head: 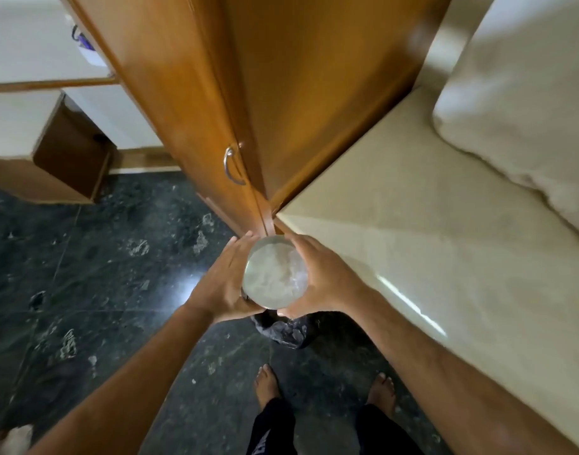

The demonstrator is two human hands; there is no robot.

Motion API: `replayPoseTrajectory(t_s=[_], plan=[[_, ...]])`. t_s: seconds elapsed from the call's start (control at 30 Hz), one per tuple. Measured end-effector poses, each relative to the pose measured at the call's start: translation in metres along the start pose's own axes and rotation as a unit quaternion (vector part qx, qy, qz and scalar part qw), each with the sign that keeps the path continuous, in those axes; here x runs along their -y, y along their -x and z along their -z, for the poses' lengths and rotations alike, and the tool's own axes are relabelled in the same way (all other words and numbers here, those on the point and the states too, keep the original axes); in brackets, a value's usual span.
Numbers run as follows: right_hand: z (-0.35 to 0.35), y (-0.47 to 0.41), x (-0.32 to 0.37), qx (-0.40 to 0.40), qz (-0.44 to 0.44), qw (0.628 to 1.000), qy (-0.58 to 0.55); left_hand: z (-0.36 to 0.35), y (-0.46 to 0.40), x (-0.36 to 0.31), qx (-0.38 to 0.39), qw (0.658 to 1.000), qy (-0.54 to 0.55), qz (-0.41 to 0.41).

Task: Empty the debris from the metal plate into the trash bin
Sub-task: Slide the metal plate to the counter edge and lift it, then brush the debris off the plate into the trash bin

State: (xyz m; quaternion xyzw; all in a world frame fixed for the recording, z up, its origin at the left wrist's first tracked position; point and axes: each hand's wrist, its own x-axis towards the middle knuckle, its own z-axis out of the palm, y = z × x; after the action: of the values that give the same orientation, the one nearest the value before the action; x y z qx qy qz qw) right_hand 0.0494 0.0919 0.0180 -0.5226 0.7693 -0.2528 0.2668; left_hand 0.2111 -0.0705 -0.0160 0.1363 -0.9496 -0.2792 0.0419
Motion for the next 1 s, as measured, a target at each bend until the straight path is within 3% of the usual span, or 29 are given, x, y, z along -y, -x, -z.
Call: replayPoseTrajectory(t_s=[0.13,0.27,0.4,0.57,0.73,0.87,1.0], plan=[[-0.084,-0.001,-0.031,0.057,-0.066,0.995,-0.039,-0.058,0.036,0.056,0.035,0.999,-0.031,0.018],[-0.183,-0.024,-0.119,0.088,-0.092,0.989,-0.072,-0.169,0.040,0.138,0.076,0.997,-0.001,0.030],[-0.259,-0.041,-0.200,0.101,-0.102,0.989,-0.042,-0.258,0.035,0.179,0.112,0.980,0.103,0.130],[-0.316,-0.059,-0.259,0.125,-0.103,0.987,-0.023,-0.335,0.033,0.221,0.153,0.954,0.156,0.204],[-0.344,-0.063,-0.288,0.051,-0.131,0.987,-0.084,-0.348,0.022,0.225,0.138,0.926,0.244,0.252],[-0.357,-0.081,-0.288,0.047,-0.256,0.954,-0.152,-0.364,0.002,0.218,0.035,0.877,0.305,0.370],[-0.374,-0.114,-0.292,0.111,-0.430,0.859,-0.255,-0.386,-0.029,0.230,0.025,0.795,0.302,0.525]])
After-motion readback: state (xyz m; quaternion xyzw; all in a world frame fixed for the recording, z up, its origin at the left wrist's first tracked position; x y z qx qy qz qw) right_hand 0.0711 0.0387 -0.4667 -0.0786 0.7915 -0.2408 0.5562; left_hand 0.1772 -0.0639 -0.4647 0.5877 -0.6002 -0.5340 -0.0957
